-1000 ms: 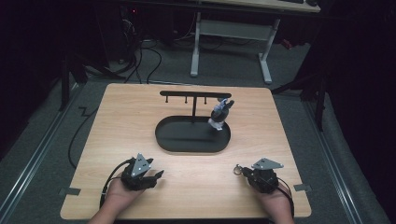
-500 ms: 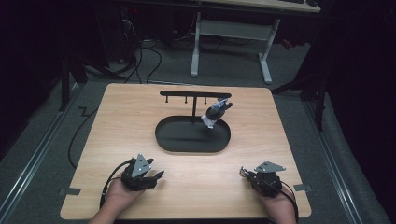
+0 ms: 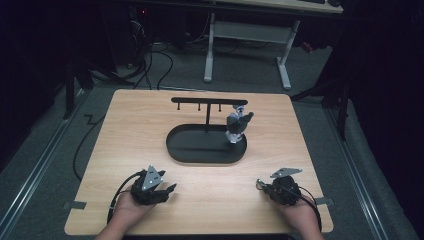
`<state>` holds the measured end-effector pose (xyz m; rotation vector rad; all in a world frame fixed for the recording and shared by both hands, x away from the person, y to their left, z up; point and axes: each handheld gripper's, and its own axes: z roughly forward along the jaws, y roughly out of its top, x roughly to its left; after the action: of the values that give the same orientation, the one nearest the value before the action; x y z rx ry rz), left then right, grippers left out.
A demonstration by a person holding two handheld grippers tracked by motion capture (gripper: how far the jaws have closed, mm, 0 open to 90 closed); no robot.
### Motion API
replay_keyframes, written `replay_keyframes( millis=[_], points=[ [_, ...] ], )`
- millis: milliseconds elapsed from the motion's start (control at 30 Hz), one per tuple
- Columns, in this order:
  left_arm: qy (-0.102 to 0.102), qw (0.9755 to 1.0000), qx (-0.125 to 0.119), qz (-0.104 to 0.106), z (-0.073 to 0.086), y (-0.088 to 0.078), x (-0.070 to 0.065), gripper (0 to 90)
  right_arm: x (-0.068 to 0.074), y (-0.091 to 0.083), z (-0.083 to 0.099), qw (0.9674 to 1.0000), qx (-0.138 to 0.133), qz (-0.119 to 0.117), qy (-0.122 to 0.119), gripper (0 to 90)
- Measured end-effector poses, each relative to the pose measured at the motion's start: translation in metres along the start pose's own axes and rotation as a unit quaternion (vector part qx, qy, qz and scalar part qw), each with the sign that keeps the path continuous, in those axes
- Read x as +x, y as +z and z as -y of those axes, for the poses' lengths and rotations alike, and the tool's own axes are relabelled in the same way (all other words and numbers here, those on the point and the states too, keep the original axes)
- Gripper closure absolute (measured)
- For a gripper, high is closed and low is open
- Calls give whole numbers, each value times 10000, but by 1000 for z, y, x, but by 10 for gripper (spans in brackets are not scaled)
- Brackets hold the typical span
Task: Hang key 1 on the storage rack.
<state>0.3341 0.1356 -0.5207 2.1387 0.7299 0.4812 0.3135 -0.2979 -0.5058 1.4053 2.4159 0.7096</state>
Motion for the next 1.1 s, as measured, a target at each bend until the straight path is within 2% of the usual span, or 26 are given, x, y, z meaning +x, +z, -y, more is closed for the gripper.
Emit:
replay_keyframes(
  millis=[200, 400, 600, 867, 1000, 1100],
  points=[
    [-2, 10000, 8, 3, 0, 0, 0, 388, -5, -1, -11, 9986, 490, -100, -171, 836],
    [-32, 10000, -17, -10, 1, -1, 0, 389, -8, 0, -21, 9950, 946, -156, -287, 838],
    [-22, 10000, 17, 12, 1, 0, 0, 389, -9, 1, -27, 9918, 1226, -190, -312, 841],
    [25, 10000, 17, 36, 0, 2, -1, 388, -7, 2, -33, 9877, 1479, -138, -493, 850],
    [13, 10000, 18, 44, 0, 2, 0, 389, -5, 2, -34, 9874, 1479, -90, -558, 853],
    [9, 10000, 6, 39, 0, 1, 0, 389, -5, 1, -35, 9886, 1398, -125, -547, 853]
  ],
)
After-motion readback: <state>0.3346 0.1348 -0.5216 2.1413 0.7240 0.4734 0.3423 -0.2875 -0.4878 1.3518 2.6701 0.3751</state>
